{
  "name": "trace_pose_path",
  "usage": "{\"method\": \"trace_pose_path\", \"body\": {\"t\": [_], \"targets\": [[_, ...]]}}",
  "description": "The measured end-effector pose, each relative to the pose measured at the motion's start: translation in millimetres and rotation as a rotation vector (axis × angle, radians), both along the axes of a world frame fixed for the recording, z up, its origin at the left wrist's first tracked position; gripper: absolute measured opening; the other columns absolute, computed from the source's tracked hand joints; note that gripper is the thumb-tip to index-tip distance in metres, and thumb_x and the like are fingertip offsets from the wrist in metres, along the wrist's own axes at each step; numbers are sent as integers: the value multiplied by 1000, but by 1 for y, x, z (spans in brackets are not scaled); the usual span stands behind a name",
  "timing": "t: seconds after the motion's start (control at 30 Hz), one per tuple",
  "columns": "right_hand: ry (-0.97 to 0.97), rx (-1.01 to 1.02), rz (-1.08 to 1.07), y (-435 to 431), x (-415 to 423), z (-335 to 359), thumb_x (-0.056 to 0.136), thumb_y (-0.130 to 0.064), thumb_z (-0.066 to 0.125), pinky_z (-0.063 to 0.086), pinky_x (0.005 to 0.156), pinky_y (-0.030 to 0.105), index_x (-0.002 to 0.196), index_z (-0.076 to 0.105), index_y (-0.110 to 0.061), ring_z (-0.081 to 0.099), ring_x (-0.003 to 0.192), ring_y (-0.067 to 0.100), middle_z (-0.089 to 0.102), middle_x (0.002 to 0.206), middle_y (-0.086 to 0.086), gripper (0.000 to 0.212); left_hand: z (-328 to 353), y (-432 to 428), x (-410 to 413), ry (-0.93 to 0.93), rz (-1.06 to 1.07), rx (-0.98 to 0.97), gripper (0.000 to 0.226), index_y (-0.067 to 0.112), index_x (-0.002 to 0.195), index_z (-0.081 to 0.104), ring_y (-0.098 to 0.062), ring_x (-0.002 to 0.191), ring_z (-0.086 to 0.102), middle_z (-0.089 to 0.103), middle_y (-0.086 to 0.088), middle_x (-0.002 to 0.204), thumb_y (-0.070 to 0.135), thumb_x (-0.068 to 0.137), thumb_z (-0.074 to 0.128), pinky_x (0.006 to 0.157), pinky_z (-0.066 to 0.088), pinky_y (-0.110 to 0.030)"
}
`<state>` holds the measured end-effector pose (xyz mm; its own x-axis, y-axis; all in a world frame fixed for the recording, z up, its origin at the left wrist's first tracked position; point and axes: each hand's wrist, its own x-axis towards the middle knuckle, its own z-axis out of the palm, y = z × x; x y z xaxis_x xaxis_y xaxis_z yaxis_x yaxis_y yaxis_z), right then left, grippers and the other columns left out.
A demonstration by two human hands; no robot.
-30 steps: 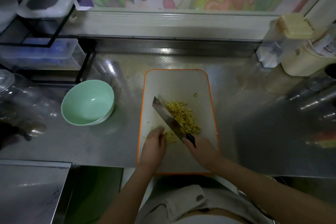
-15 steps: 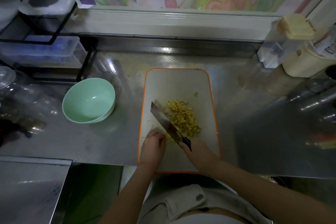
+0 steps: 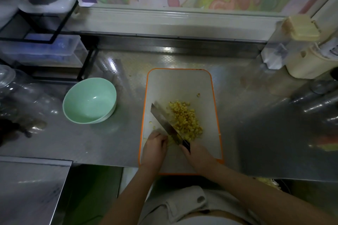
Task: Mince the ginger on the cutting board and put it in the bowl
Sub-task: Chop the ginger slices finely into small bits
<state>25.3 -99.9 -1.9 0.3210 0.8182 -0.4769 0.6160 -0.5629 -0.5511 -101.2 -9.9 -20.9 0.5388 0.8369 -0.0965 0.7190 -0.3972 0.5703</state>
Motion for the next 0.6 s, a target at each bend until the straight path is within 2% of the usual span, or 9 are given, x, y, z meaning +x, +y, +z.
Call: {"method": "trace_pose_path", "body": {"t": [0.1, 0.13, 0.27, 0.47, 0.53, 0.6], "targets": [[78, 15, 3, 3, 15, 0, 98, -32, 43, 31, 49, 19, 70, 45, -18, 47, 58, 10, 47, 66, -3, 31, -1, -1, -1, -1, -2, -3, 16, 8, 95, 70, -20, 92, 57, 62, -7, 98, 8, 86, 57, 71, 27, -11], [78, 15, 23, 4, 18, 0, 98, -32, 43, 29, 47, 20, 70, 44, -18, 41, 53, 5, 43, 62, -6, 32, -2, -1, -2, 0, -6, -3, 16, 9, 95, 70, -20, 92, 57, 62, -7, 98, 9, 86, 57, 71, 28, -11], [42, 44, 68, 6, 20, -3, 99, -33, 41, 31, 46, 16, 82, 46, -15, 35, 53, 1, 39, 62, -11, 25, -2, 0, -2, -2, -11, -7, 17, 8, 96, 70, -20, 94, 56, 62, -7, 100, 8, 86, 56, 72, 27, -12], [30, 70, 39, 4, 22, 1, 98, -35, 42, 26, 49, 24, 81, 48, -14, 42, 55, 8, 42, 63, -8, 28, -3, 1, -3, -7, -28, -9, 18, 8, 99, 69, -22, 96, 55, 62, -8, 101, 8, 88, 55, 74, 28, -12], [59, 87, 19, 5, 23, 3, 98, -35, 43, 28, 47, 23, 77, 47, -16, 41, 53, 5, 43, 62, -8, 29, -3, 2, -3, -12, -39, -13, 20, 9, 101, 69, -22, 98, 55, 62, -8, 103, 8, 88, 54, 75, 28, -12], [65, 87, 7, 5, 24, 5, 97, -36, 44, 30, 47, 18, 77, 47, -16, 40, 53, 3, 43, 61, -8, 29, -3, 2, -4, -14, -56, -19, 24, 11, 110, 65, -22, 105, 53, 60, -7, 111, 10, 89, 53, 83, 33, -16]]}}
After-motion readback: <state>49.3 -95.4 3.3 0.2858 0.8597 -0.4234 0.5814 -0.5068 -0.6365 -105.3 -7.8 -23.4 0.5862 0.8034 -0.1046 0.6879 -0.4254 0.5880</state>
